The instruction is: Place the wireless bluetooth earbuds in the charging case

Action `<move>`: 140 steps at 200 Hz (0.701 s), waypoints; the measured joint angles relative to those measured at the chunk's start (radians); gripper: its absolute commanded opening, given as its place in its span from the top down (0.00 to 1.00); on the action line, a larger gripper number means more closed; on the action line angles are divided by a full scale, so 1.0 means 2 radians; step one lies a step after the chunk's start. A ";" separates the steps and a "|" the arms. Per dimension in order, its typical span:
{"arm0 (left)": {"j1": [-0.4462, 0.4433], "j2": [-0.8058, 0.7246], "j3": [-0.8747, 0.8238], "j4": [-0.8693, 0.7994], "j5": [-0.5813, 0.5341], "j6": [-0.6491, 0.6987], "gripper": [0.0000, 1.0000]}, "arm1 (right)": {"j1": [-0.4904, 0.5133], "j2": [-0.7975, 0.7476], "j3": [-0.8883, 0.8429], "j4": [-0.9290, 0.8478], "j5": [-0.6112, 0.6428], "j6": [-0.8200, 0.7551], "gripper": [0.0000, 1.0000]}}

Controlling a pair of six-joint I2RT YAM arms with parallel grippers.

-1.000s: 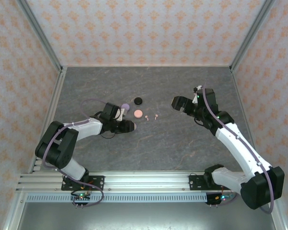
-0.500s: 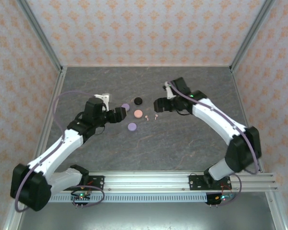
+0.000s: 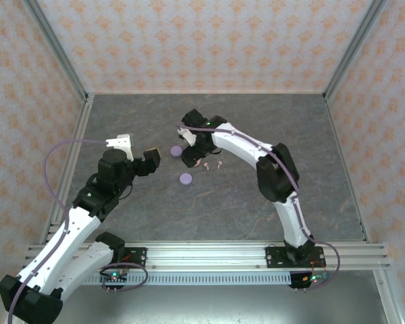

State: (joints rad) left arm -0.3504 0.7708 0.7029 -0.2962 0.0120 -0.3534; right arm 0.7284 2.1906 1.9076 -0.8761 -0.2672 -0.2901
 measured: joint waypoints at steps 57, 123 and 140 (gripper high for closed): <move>0.000 -0.007 -0.003 -0.013 -0.012 0.004 0.09 | 0.000 0.079 0.091 -0.037 -0.002 -0.034 0.25; 0.000 -0.009 -0.009 -0.016 -0.014 0.004 0.08 | 0.000 0.118 0.132 -0.046 -0.016 -0.035 0.25; 0.000 -0.009 -0.009 -0.016 -0.014 0.004 0.07 | 0.000 0.122 0.132 -0.048 -0.016 -0.035 0.25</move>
State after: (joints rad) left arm -0.3504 0.7525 0.6842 -0.3283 -0.0166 -0.3458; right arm 0.7280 2.4344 2.1715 -0.9730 -0.2996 -0.3599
